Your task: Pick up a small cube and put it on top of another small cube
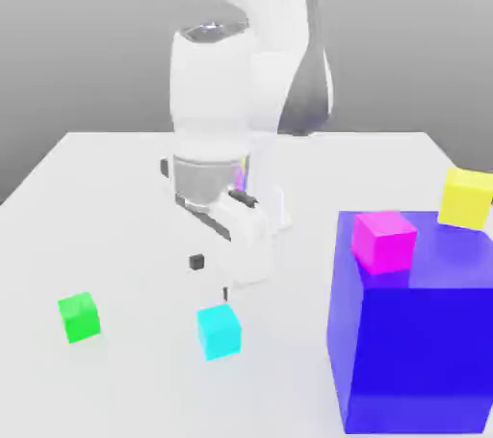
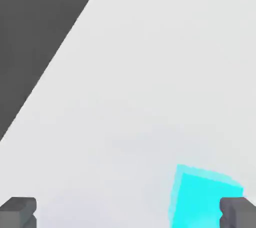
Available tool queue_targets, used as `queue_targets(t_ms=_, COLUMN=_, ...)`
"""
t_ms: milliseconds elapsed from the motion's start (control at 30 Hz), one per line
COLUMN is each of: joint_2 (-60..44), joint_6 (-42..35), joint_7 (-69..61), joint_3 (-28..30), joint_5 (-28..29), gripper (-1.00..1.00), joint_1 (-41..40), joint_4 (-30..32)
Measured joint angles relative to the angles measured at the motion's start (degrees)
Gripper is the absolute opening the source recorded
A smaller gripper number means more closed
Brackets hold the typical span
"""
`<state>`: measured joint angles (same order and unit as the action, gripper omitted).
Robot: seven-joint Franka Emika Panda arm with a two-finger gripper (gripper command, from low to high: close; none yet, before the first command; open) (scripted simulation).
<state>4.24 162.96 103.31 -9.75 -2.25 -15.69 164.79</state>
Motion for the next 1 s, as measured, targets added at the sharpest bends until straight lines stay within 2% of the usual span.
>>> queue_targets(t_ms=133, joint_2=-8.02, joint_6=6.39, joint_7=6.53, joint_3=1.61, joint_5=5.07, gripper=0.0, joint_1=-0.18, joint_4=0.67)
queue_targets(t_ms=267, joint_2=-16.3, joint_6=13.14, joint_7=9.69, joint_3=7.25, joint_5=9.02, gripper=0.0, joint_1=4.55, joint_4=-0.72)
queue_targets(t_ms=300, joint_2=-18.02, joint_6=14.56, joint_7=9.91, joint_3=8.25, joint_5=9.25, gripper=-1.0, joint_1=5.51, joint_4=-1.03)
queue_targets(t_ms=533, joint_2=-18.28, joint_6=14.9, joint_7=10.02, joint_3=8.5, joint_5=9.39, gripper=-1.0, joint_1=5.73, joint_4=-1.08)
queue_targets(t_ms=767, joint_2=-5.19, joint_6=4.17, joint_7=5.25, joint_3=4.88, joint_5=2.87, gripper=-1.0, joint_1=3.85, joint_4=1.3)
queue_targets(t_ms=1000, joint_2=-1.4, joint_6=-1.1, joint_7=-10.47, joint_3=8.97, joint_5=2.68, gripper=-1.0, joint_1=-0.37, joint_4=-0.52)
